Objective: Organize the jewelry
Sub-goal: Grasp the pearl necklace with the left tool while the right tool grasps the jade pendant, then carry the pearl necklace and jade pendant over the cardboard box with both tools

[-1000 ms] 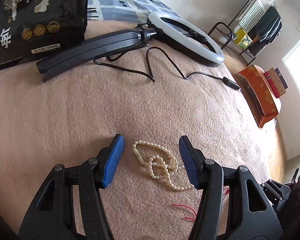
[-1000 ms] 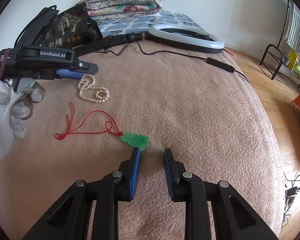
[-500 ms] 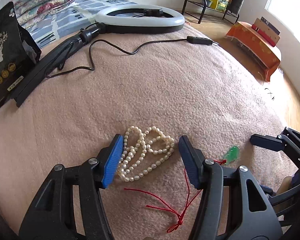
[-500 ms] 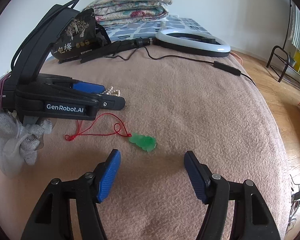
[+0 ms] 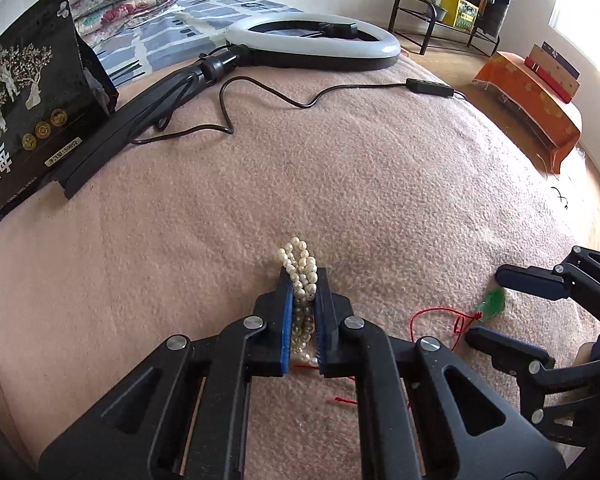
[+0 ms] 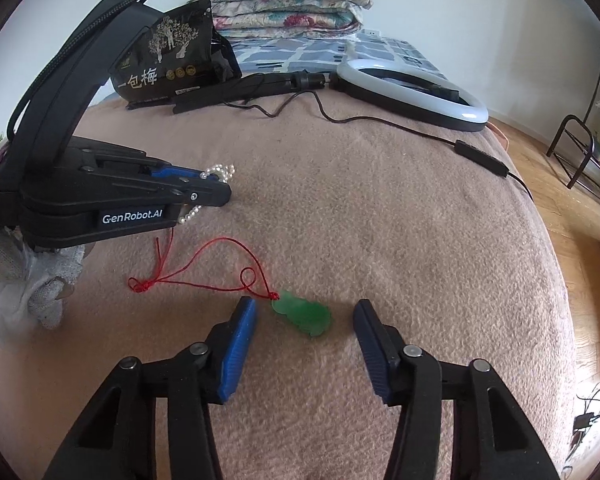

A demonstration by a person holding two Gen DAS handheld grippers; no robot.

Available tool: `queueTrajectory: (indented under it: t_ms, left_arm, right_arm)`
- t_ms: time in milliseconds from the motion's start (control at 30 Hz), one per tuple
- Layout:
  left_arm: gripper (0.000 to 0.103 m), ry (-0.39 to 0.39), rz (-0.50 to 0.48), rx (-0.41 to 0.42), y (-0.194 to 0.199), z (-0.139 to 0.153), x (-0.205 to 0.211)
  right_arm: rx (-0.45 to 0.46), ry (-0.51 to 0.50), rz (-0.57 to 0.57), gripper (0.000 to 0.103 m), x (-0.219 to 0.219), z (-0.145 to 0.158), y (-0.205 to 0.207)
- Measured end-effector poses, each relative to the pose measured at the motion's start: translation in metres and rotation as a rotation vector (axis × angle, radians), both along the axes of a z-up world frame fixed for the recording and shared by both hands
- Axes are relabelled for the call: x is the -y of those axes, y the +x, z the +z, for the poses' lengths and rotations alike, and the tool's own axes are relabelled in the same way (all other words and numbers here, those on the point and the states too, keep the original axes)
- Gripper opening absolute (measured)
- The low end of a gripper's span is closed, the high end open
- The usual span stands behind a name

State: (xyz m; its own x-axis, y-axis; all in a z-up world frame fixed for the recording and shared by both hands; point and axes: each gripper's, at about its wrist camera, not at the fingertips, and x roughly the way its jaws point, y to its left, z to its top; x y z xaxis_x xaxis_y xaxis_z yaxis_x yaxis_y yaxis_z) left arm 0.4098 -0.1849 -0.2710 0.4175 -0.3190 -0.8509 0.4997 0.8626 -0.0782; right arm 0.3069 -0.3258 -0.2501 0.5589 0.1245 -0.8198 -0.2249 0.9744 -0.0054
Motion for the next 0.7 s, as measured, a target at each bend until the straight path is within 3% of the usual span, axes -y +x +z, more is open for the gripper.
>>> queueTrajectory:
  t_ms: [100, 400, 700]
  left_arm:
    - [0.007, -0.02, 0.019, -0.008, -0.003, 0.001, -0.008]
    - [0.006, -0.081, 0.1, -0.037, -0.029, 0.011, -0.047]
    - [0.006, -0.117, 0.157, 0.011, -0.08, 0.045, -0.094]
  right_arm:
    - [-0.012, -0.018, 0.019, 0.03, -0.005, -0.001, 0.002]
    - [-0.027, 0.03, -0.021, 0.028, -0.003, 0.004, -0.007]
    - [0.01, 0.044, -0.045, 0.028, -0.008, 0.027, -0.032]
